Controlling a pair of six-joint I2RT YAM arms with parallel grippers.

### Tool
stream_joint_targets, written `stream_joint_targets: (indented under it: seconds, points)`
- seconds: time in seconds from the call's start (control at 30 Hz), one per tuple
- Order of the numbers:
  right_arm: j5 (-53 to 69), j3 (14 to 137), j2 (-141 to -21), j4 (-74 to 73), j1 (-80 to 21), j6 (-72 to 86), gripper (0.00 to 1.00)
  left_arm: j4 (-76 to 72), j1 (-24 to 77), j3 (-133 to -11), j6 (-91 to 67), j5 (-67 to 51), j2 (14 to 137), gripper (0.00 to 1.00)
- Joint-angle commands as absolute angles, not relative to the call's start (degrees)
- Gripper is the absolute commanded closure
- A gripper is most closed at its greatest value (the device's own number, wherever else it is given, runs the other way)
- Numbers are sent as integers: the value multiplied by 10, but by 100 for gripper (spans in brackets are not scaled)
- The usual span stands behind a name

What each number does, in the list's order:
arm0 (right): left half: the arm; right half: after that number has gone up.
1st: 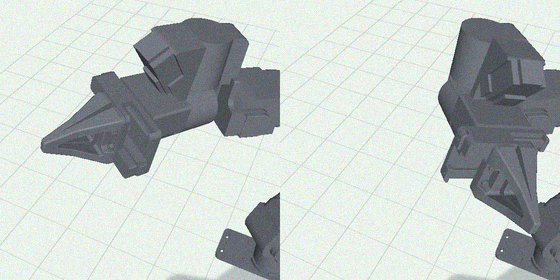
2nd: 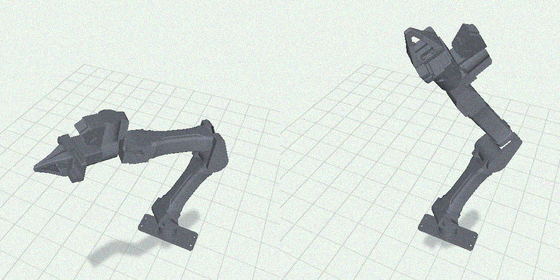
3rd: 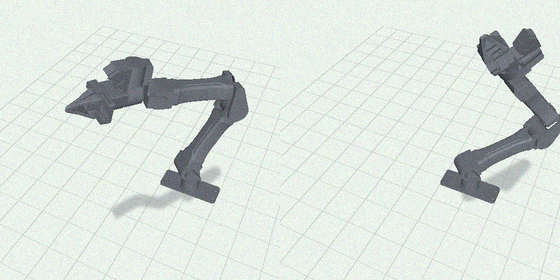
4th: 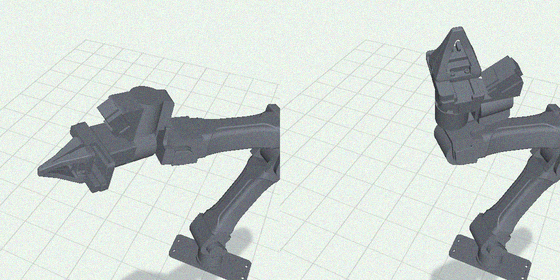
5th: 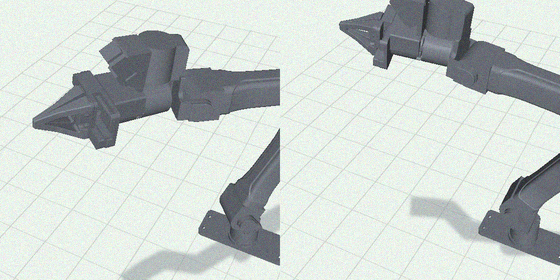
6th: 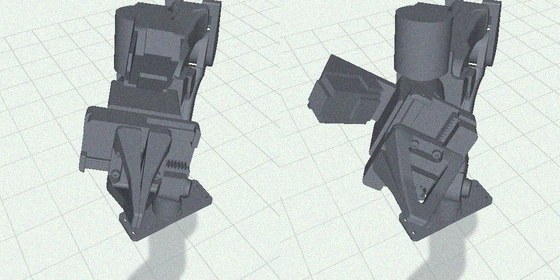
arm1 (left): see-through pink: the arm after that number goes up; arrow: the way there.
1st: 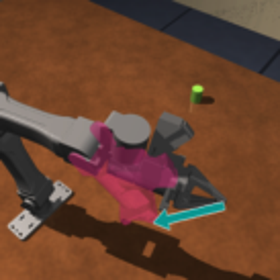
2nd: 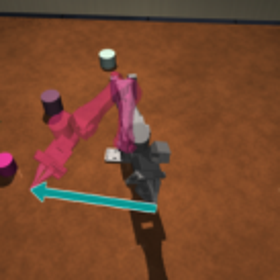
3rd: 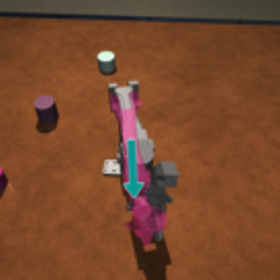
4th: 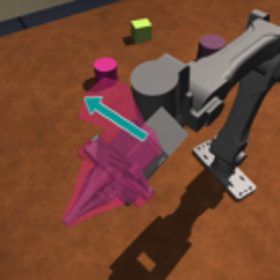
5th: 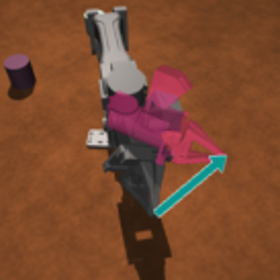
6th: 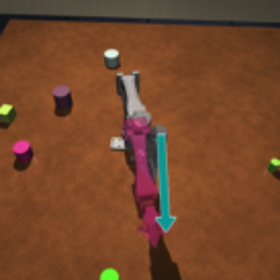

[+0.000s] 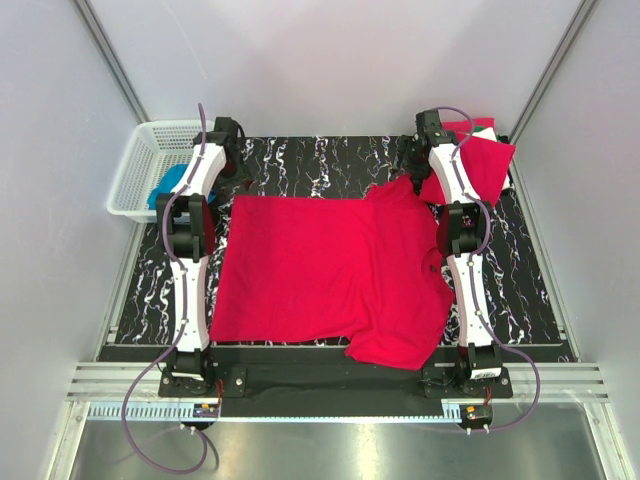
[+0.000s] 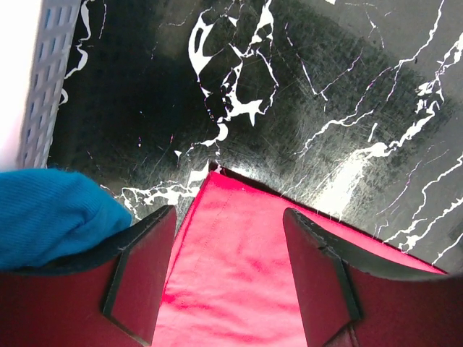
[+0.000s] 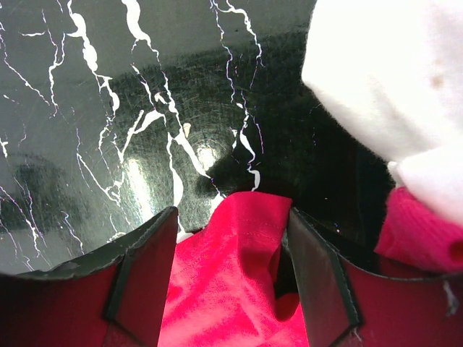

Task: Fold and stack the t-shirts
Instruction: Fold the tshirt

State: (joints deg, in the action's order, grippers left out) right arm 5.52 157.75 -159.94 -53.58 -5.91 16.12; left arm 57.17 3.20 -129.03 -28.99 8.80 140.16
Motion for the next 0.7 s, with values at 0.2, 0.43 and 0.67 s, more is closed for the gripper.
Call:
stream_joint_targets:
  seconds: [0.2, 0.43, 0.67]
  points:
    - [65, 1562, -1564, -551, -66, 158, 30, 604, 22, -1333, -313, 81, 1448, 34]
    - [68, 1551, -1567, -552, -65, 157, 30, 617, 22, -1334, -315, 83, 1462, 35]
    - [72, 1550, -1575, -552, -66, 159, 31, 616, 19, -1344, -316, 91, 1463, 36]
